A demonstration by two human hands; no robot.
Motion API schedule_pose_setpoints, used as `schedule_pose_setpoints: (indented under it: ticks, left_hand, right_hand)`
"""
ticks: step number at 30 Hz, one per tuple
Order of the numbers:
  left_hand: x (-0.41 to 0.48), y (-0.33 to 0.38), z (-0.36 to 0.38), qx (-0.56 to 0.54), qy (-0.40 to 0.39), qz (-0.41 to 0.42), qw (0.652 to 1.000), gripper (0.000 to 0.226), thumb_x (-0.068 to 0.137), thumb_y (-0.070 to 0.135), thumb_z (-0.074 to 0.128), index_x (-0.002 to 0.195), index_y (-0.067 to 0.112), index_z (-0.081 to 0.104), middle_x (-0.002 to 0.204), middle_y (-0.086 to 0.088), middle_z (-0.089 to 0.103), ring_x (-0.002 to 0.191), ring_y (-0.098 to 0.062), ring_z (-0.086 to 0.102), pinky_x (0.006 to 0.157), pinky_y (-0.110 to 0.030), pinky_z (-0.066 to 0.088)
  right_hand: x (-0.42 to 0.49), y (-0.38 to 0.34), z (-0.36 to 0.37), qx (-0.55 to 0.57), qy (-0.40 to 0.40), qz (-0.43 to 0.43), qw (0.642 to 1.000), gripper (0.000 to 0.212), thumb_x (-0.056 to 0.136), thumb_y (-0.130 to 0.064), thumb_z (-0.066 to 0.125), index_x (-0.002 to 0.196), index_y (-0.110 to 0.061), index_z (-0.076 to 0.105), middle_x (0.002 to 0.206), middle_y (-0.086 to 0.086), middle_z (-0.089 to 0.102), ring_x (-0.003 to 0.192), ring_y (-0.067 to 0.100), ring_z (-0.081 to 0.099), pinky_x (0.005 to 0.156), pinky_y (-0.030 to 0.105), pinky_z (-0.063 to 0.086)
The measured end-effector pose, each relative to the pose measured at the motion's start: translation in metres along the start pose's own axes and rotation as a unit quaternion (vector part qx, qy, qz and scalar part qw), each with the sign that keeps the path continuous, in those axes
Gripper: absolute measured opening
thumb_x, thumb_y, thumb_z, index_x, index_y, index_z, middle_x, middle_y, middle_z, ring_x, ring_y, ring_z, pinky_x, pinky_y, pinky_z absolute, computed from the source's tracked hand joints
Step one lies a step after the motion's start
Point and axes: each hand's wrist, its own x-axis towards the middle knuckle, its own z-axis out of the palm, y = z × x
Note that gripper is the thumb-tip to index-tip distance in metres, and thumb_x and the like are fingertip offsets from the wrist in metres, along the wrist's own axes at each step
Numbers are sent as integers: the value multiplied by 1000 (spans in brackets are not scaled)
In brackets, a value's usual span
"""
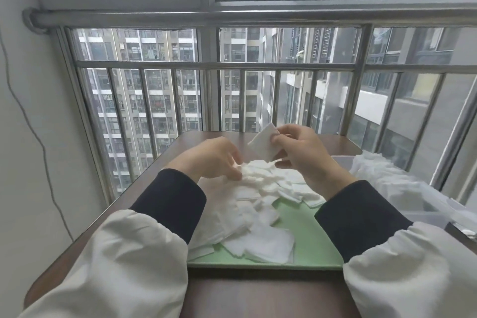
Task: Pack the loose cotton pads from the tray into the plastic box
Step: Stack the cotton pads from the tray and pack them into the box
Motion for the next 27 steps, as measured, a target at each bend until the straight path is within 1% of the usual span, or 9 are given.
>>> schedule_pose_setpoints:
  ticks: [5, 8, 11, 14, 17, 19, 23, 25, 27]
  left_hand:
    - [-3, 0, 3, 21, -4, -11, 1000, 62, 72, 32, 90, 127, 26, 63, 117, 4, 63, 108, -20, 60, 97, -37, 50]
    - [-3, -4, 4, -14, 24, -2, 1000, 70, 69, 33, 92, 129, 26, 57, 107, 9, 62, 98, -14, 61, 84, -31, 49]
    - [-4, -8, 3, -59, 43, 7, 997, 66, 70, 37, 91, 125, 29, 56, 100, 9, 61, 90, -7, 60, 76, -27, 49]
    - [-4, -11, 6, -65, 67, 9, 996, 47, 85, 37, 79, 126, 25, 59, 99, 9, 60, 86, -6, 58, 71, -24, 45]
    - [-4, -13, 6, -41, 75, -5, 996, 38, 98, 27, 65, 134, 18, 58, 115, 1, 64, 99, -17, 62, 86, -32, 51]
    - [-5, -13, 7, -45, 62, -14, 997, 42, 96, 20, 68, 136, 16, 57, 118, -3, 67, 103, -21, 64, 92, -35, 52]
    - [-7, -15, 8, -121, 91, -8, 988, 53, 85, 6, 78, 133, 19, 60, 105, 3, 66, 88, -12, 66, 72, -23, 51]
    - [-8, -15, 8, -148, 104, 1, 984, 52, 84, 0, 77, 130, 20, 62, 102, 1, 67, 85, -13, 67, 75, -26, 55]
    - [-9, -13, 7, -161, 113, 17, 980, 43, 87, 0, 73, 123, 22, 66, 97, -1, 71, 84, -13, 68, 79, -30, 58]
  right_hand:
    - [3, 3, 2, -16, -1, -18, 1000, 9, 97, -17, 59, 97, -11, 66, 83, 5, 71, 66, 15, 66, 59, 27, 49]
    - [2, 3, 3, -22, -6, -24, 999, 9, 96, -17, 59, 94, -13, 66, 80, 2, 70, 64, 13, 65, 59, 25, 49]
    - [2, 5, 3, -17, -3, -21, 1000, 8, 96, -16, 59, 92, -14, 67, 80, 2, 70, 64, 12, 64, 60, 26, 49]
    - [2, 6, 3, -12, 0, -13, 1000, 8, 95, -17, 60, 92, -14, 67, 78, 1, 69, 63, 11, 62, 60, 26, 50]
    - [2, 7, 3, -16, 3, -8, 1000, 9, 95, -18, 61, 89, -16, 67, 76, -1, 68, 63, 11, 62, 59, 25, 50]
    - [2, 7, 3, -16, 1, -8, 1000, 9, 95, -18, 61, 89, -16, 67, 76, -1, 68, 63, 11, 62, 60, 24, 50]
    - [2, 7, 3, -18, 3, -5, 1000, 9, 96, -18, 60, 91, -15, 67, 78, 0, 68, 64, 11, 61, 60, 24, 50]
    - [3, 7, 3, -11, 7, 2, 1000, 8, 96, -17, 59, 93, -13, 66, 82, 3, 68, 68, 13, 63, 61, 25, 52]
    - [4, 7, 3, -3, 19, 12, 1000, 9, 96, -16, 57, 93, -12, 65, 90, 6, 67, 78, 18, 65, 66, 30, 56]
